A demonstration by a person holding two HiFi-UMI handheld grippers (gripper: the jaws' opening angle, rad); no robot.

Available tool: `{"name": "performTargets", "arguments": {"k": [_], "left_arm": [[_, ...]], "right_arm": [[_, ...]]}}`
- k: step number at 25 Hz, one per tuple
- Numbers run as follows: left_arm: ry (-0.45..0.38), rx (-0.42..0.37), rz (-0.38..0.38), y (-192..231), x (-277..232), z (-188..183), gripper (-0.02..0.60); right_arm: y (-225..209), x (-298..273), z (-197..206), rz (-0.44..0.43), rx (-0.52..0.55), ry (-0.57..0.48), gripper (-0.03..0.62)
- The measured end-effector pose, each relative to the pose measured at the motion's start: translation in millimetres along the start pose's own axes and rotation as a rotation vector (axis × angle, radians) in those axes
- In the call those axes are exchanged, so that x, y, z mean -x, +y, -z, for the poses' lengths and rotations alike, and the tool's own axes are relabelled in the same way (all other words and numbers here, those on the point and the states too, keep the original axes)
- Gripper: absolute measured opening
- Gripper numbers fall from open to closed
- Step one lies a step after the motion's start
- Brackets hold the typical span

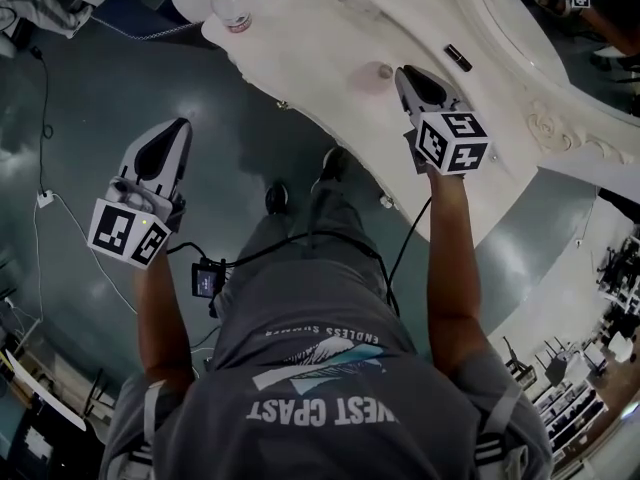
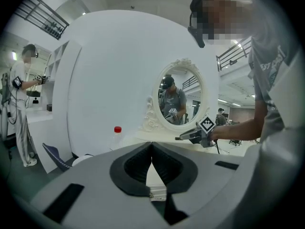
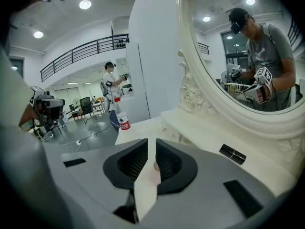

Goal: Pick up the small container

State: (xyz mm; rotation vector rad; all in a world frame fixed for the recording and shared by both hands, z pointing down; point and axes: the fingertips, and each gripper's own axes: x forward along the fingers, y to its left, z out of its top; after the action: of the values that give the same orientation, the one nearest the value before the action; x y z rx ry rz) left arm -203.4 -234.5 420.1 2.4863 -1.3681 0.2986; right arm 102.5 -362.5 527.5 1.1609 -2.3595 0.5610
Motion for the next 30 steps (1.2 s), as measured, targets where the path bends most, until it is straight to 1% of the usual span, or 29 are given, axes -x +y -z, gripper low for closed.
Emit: {"name": "performTargets", "arguments": {"k": [7,10,16,19,24,30], "left_arm": [[0.034,0.013,-0.006,0,-4,13,0.017],[0.046,0.017,-0.006,-2,-7,19,0.017],[0.065,0.028,-0.008,-4,-10,26,0.017],[0.075,0.034,-0.010,-4,-12,30,0.017],[0.090,0.046,-0.017,-4,-13,40,0.017],[0.109,0.060,-0.024,-4,-15,51,0.017]], "right_arm": [[-8,-20,22,-0.011,-0.022,0.036,0.100],[-12,-29,32,-0.019,-0.031,0.052,0.123],[-15,-45,46,-0.034,-0.043,0.082,0.191],[-16,-52,51,-0.043,-0.045,0.091,0.238],[-14,-65,59,-0.061,-0.046,0.095,0.264],[-16,-79,69,-0.057,-0.038,0.105,0.265]]}}
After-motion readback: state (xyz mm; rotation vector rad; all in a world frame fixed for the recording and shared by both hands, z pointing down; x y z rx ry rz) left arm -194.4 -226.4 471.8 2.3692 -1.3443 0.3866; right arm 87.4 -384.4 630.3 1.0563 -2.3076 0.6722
